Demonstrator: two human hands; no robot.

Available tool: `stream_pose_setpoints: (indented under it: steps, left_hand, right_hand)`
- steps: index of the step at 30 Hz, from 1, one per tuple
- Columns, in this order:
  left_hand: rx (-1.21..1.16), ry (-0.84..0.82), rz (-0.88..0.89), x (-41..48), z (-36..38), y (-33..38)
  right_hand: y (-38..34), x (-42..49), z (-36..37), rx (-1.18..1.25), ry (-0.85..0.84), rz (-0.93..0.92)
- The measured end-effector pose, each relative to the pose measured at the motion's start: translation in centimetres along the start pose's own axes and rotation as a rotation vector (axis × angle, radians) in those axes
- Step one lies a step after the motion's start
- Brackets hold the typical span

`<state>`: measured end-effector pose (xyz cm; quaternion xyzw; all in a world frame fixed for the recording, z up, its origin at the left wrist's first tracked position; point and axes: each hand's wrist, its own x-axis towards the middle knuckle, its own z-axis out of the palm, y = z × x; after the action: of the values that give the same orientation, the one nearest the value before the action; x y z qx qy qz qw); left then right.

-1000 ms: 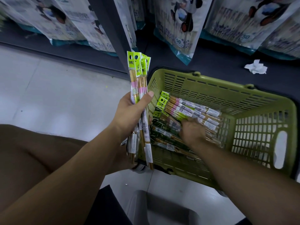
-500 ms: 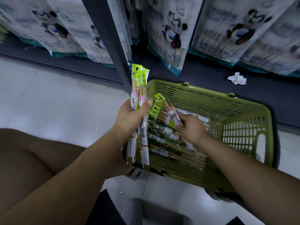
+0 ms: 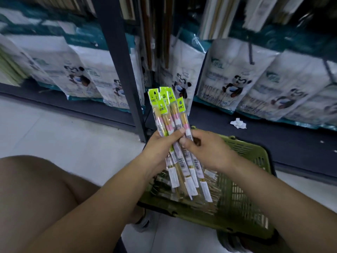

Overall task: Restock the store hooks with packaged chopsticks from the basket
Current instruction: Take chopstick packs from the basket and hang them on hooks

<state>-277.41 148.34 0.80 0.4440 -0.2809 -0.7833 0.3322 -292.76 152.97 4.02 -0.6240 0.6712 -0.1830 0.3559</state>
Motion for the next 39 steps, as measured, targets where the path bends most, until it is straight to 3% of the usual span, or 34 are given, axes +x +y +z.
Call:
stream_pose_setpoints:
  steps: [2,4,16,21,29,39]
  left_hand:
    - [-0.035,-0.028,-0.019,-0.6,1.2,1.0]
    - [-0.048,-0.08,-0.033,-1.2,2.3,2.2]
    - [0.234,-0.277,0.277,-4.9,10.1,11.2]
    - [0.419,-0.357,0.511,-5.9,13.1,14.3]
    - [0.541,-0.398,0.748,-5.3,18.0,18.9]
    - [0.539,-0.313,0.792,-3.4,19.9,21.5]
  right_hand:
    - [-0.8,-0.9,-1.3,-0.233,0.063,-0.032]
    - [-1.6,-1.5,-2.5,-0.261,0.108,-0.034]
    - [-6.7,-5.1,-11.1,0.079,0.239,-0.13]
    - [-9.5,-5.7,-17.5,0.391,0.646,-0.209]
    - [-12.9,-5.4,-24.5,0.386,0.854,-0.317]
    - [-15.7,-4.4,-30.8,0.492,1.066,-0.385]
